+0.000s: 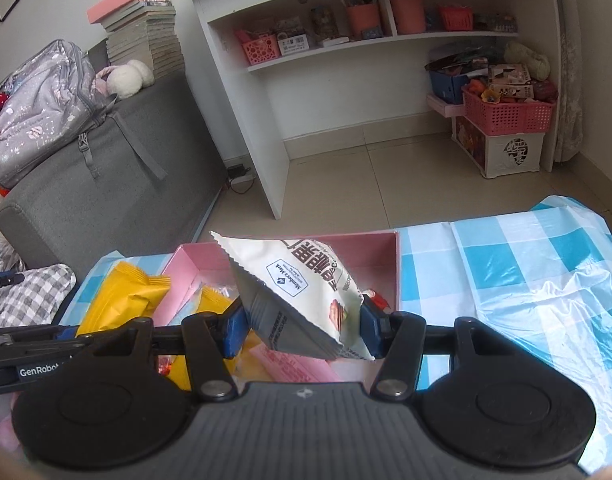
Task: Organize snacks
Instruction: 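Carry both packs into the pink box and open both tools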
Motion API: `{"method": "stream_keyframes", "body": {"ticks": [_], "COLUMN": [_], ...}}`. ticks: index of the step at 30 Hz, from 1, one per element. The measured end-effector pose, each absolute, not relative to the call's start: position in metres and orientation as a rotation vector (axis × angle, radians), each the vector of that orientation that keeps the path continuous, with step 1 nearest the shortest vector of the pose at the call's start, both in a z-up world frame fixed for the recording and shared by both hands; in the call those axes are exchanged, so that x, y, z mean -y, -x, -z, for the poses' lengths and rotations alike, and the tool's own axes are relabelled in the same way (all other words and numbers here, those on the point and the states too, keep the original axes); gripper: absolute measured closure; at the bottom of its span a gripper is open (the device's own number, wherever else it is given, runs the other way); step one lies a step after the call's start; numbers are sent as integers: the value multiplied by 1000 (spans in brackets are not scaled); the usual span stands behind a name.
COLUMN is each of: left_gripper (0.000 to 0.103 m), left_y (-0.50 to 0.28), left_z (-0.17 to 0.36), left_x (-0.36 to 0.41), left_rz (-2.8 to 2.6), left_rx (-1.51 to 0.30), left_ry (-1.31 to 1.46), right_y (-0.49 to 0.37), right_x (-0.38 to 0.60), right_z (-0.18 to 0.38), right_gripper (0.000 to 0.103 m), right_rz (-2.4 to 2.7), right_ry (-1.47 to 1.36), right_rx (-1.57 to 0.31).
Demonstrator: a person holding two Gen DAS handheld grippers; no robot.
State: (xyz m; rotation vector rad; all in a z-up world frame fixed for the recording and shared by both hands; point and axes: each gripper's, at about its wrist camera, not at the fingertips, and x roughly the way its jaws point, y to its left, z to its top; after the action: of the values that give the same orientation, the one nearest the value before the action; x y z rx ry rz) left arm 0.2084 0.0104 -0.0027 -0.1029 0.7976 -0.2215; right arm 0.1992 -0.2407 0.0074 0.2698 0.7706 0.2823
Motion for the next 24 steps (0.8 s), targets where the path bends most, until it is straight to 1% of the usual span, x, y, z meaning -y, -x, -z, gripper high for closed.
{"method": "stream_keyframes", "body": {"ticks": [8,12,17,19,20,22,23,24], "left_gripper": [67,67,67,67,67,64,62,58], "left_y": [-251,-265,-274,-276,-277,-275,-274,-273], "left_z": [16,26,32,33,34,34,34,33], "left_x": [-4,-1,-1,-1,-1,0,1,1], "left_rz": [222,217,214,211,214,211,210,213], "left_rx": [-807,-843,-845,-839,-832,-822,-818,-815], "left_ry": [132,168,195,201,204,196,192,189], "right_y": [-224,-230,-233,-234,-233,-231,-231,-231], "right_x": [221,218,216,216,217,218,217,216], "right_z": [6,10,13,11,10,6,4,2], "right_gripper": [51,51,50,46,40,33,33,33], "right_rz": [-262,-276,-283,-292,-294,-306,-308,-305], "right_ry": [-152,-166,-194,-221,-234,-252,-247,-242], "right_rx": [-806,-821,-820,-816,-811,-798,-793,-790]}}
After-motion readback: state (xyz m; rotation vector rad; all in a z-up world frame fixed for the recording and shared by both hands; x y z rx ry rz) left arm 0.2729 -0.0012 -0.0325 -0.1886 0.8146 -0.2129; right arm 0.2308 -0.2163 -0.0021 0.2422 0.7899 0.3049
